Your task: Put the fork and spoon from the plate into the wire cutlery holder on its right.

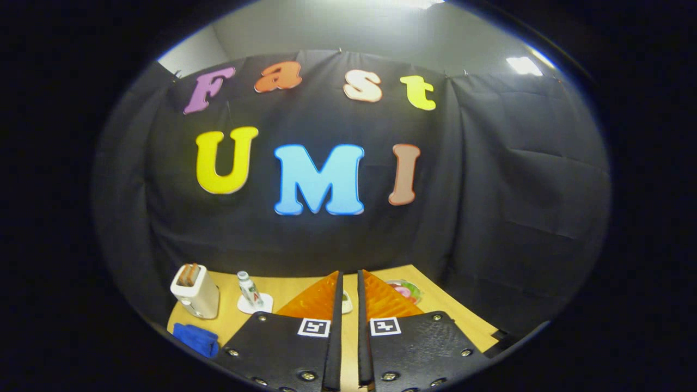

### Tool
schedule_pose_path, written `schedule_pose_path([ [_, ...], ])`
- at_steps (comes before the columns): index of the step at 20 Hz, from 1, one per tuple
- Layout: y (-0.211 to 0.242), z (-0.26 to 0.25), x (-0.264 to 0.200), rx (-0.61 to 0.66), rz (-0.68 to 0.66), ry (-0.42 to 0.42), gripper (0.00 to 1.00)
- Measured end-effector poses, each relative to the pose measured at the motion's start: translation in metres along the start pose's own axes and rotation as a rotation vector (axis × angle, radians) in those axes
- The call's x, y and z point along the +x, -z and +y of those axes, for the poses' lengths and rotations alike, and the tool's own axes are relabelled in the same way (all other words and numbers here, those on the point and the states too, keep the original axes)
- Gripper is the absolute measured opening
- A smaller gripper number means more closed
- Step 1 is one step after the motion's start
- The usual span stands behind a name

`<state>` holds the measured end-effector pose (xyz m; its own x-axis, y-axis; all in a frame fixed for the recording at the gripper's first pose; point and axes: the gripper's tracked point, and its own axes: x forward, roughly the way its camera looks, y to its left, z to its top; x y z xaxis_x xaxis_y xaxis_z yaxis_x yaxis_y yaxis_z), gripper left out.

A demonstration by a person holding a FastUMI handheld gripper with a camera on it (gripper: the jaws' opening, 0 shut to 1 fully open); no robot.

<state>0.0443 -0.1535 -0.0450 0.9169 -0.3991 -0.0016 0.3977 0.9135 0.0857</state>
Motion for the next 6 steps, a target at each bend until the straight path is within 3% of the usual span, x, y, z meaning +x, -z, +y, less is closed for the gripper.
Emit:
schedule_pose_path([
  [3, -0.025, 0.028, -0.019, 0.008, -0.1, -0.093, 0.16],
  [6, -0.036, 0.04, -0.032, -0.02, -0.128, -0.129, 0.15],
])
